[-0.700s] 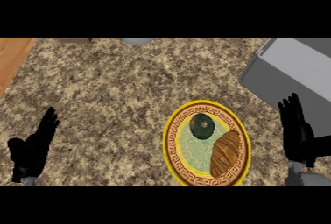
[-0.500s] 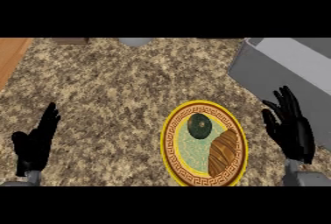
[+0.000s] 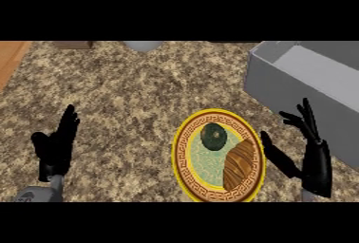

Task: Pick the squash from the plate and place it in the cardboard box

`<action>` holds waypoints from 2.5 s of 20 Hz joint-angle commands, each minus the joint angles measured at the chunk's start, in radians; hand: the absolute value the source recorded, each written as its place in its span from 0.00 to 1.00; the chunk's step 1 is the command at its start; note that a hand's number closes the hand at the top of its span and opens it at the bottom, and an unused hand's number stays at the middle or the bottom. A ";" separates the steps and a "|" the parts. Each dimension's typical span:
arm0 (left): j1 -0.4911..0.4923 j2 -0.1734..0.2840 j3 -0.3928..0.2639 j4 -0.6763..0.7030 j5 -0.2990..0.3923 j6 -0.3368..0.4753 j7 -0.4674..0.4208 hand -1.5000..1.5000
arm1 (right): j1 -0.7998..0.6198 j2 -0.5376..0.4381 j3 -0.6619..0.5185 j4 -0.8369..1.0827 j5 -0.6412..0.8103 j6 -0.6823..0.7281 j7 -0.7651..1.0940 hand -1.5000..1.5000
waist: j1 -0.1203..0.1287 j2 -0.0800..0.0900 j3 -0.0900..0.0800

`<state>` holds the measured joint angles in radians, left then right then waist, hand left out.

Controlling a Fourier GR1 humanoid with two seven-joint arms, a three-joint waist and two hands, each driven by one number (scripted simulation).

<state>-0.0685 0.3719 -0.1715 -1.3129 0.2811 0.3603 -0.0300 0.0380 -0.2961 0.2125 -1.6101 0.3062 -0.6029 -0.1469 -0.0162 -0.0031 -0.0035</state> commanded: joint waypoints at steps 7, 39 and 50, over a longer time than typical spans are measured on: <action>-0.027 -0.045 0.002 0.045 -0.029 0.018 -0.013 0.50 | 0.159 -0.149 0.120 -0.408 0.423 0.177 0.522 0.00 | -0.006 0.000 -0.002; -0.064 -0.076 0.096 0.082 -0.077 -0.079 -0.007 0.50 | -0.354 0.284 0.263 -0.278 0.579 0.927 1.345 0.00 | 0.016 0.003 0.003; -0.032 -0.103 0.083 -0.005 -0.124 -0.046 0.046 0.50 | -0.384 0.295 0.330 -0.105 0.610 0.809 1.386 0.00 | 0.020 0.003 0.003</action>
<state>-0.0895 0.2727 -0.1009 -1.3084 0.1627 0.3157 0.0000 -0.3392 -0.0139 0.5066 -1.7512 0.9042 0.2242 1.1005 0.0049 -0.0007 -0.0004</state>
